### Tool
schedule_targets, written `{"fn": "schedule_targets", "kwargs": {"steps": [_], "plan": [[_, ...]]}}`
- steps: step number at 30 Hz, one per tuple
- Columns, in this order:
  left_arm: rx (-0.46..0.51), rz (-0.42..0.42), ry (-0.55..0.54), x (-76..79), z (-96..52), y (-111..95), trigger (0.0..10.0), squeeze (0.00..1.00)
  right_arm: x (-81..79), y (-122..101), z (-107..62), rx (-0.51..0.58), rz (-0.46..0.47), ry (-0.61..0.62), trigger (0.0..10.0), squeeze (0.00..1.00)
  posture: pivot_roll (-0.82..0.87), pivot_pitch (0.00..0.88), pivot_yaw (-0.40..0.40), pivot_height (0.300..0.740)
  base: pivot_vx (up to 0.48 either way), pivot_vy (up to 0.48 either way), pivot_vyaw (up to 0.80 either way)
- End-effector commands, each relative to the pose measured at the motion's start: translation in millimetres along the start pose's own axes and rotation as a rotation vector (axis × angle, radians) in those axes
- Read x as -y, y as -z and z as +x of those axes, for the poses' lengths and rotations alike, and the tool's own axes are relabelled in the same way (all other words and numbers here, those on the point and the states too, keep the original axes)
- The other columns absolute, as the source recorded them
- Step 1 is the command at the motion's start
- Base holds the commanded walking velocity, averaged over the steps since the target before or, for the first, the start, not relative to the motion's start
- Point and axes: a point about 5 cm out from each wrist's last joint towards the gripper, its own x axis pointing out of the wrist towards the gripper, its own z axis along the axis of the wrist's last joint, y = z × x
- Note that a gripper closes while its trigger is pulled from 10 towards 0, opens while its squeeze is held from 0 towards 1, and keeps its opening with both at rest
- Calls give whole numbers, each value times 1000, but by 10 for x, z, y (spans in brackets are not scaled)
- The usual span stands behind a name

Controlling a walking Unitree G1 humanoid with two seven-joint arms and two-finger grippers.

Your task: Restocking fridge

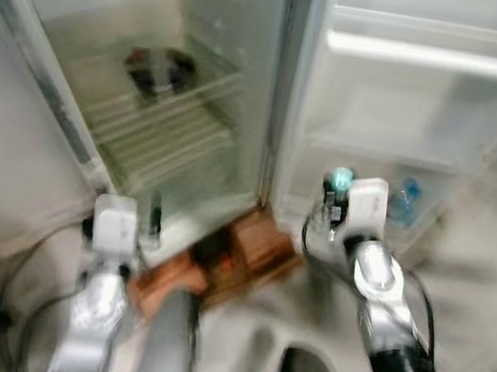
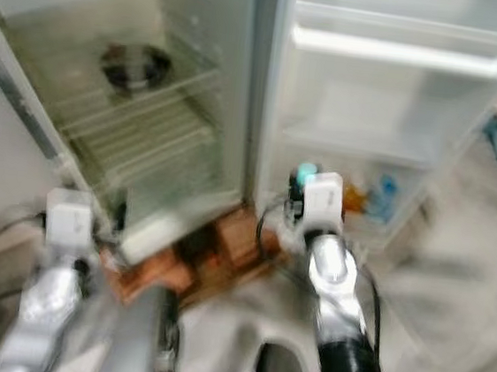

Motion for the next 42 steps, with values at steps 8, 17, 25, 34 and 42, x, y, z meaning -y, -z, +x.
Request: {"fn": "schedule_targets", "kwargs": {"steps": [8, 17, 25, 34, 42], "plan": [[79, 17, 66, 41, 146, -194, 10000, 0, 65, -77, -16, 51, -9, 34, 10000, 0, 74, 95, 34, 646, 0, 0, 0], [92, -7, 104, 149, 159, -215, 10000, 0, 76, -169, 54, 94, -78, 7, 10000, 0, 72, 93, 14, 646, 92, 0, 0], [104, -28, 104, 166, 166, -241, 10000, 0, 28, -257, 132, 125, -106, -11, 10000, 0, 70, 101, 1, 646, 372, 0, 0], [103, -24, 114, 186, 166, -241, 10000, 0, -1, -253, 123, 126, -105, -26, 10000, 0, 69, 112, 2, 646, 407, -134, 0], [105, -27, 109, 179, 175, -247, 10000, 0, -7, -251, 140, 128, -106, -25, 10000, 0, 75, 112, 5, 646, 218, -203, 0]]}}
